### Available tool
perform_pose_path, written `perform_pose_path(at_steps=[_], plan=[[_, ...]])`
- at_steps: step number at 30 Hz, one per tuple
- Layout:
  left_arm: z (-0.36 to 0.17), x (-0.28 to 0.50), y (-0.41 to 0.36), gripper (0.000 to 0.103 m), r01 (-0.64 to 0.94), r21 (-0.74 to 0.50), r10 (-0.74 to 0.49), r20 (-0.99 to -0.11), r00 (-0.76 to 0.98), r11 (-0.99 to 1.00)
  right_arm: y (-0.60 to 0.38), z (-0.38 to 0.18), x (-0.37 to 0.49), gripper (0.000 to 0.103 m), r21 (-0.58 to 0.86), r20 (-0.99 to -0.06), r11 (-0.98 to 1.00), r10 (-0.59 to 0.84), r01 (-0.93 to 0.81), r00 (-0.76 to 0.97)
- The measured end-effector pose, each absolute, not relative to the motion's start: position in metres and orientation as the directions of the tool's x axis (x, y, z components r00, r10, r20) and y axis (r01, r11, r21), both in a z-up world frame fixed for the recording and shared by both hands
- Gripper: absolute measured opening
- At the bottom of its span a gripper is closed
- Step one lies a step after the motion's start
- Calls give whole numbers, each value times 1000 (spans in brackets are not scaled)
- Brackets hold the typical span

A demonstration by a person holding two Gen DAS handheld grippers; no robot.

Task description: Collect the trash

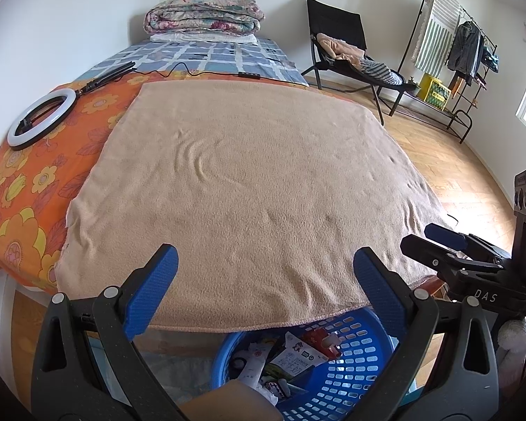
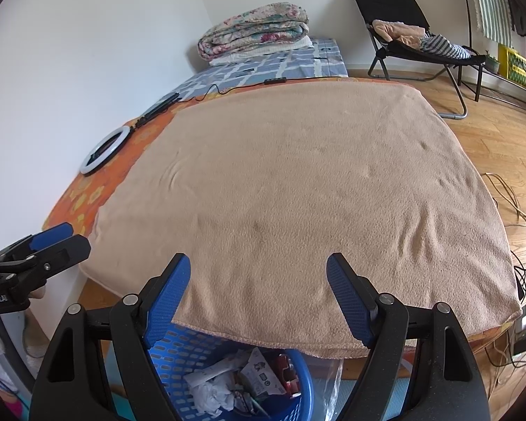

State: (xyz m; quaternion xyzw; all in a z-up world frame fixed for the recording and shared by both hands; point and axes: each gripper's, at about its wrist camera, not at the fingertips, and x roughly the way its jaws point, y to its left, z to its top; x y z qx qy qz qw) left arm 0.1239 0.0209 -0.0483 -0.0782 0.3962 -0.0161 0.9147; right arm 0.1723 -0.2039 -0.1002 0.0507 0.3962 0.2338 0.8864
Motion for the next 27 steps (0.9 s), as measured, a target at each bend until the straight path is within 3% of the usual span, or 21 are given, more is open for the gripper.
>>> perform_pose_path(at_steps=[27], plan=[[-50, 115, 19, 102, -37, -108, -50, -707, 706, 993, -203, -105, 172, 80, 278, -686, 884, 457, -377, 566]])
